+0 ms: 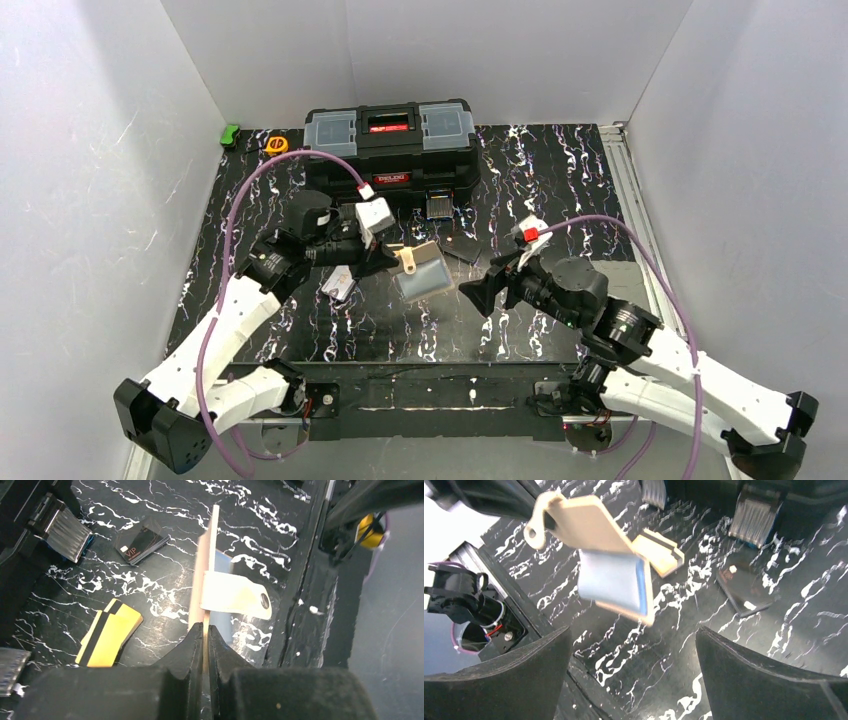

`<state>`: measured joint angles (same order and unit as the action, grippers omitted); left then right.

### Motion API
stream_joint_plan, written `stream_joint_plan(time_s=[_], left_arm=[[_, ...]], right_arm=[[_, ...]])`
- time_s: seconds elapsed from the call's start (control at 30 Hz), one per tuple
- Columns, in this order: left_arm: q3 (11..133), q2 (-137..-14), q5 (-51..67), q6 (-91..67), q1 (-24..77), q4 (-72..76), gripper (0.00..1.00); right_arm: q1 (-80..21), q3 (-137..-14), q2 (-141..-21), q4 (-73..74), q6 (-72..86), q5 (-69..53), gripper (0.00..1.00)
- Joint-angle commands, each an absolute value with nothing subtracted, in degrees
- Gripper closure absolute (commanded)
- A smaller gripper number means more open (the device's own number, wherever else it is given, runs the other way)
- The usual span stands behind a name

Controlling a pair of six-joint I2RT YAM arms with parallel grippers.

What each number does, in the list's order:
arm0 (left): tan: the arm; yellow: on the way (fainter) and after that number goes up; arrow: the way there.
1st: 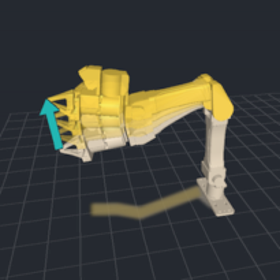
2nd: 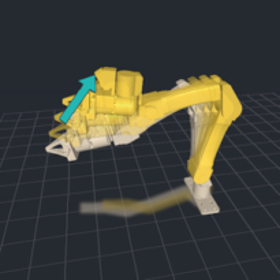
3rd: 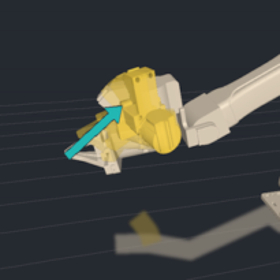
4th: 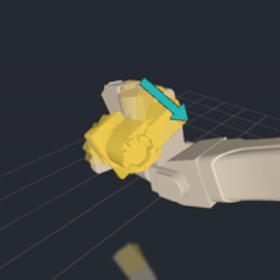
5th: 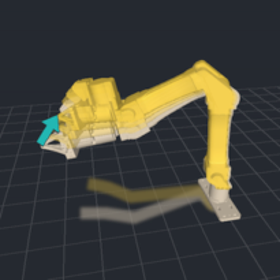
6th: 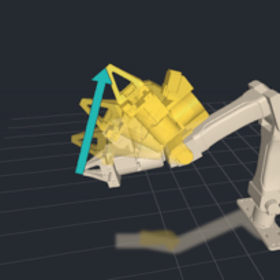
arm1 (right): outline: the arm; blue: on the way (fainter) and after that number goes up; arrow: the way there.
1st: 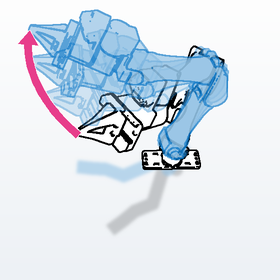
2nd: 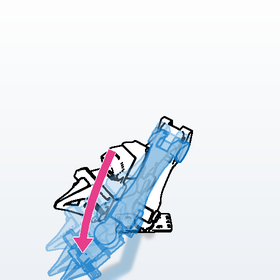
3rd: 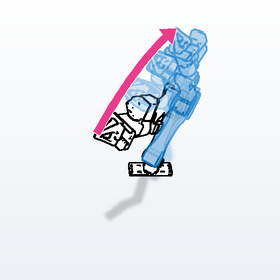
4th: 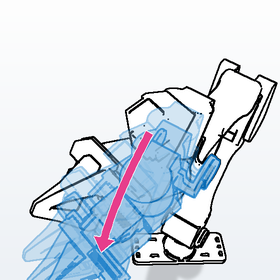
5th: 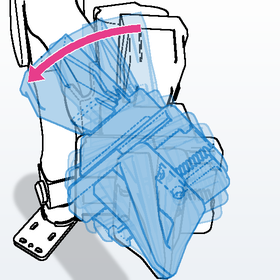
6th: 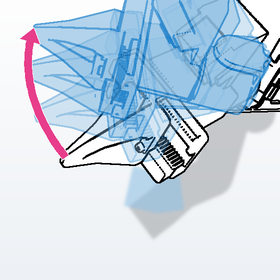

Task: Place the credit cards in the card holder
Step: Open the card holder at the center of the board.

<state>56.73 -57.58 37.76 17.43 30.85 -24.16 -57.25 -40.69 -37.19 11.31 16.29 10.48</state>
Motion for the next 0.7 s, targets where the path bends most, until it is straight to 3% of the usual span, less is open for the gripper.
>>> stream_joint_plan(time_s=[0.0,0.23,0.67], left_arm=[[59.26,-56.1,44.88,6.01,28.42,-20.94,1.0],[61.18,-54.84,48.64,2.15,28.05,-20.57,1.0],[62.57,-53.89,52.81,-4.83,27.69,-15.77,1.0]], right_arm=[[-51.74,-36.85,-36.09,5.16,20.97,0.78,0.02],[-44.36,-33.34,-37.27,-2.22,24.59,-12.37,0.01],[-41.54,-29.46,-43.34,-16.45,30.16,-22.2,0.03]])
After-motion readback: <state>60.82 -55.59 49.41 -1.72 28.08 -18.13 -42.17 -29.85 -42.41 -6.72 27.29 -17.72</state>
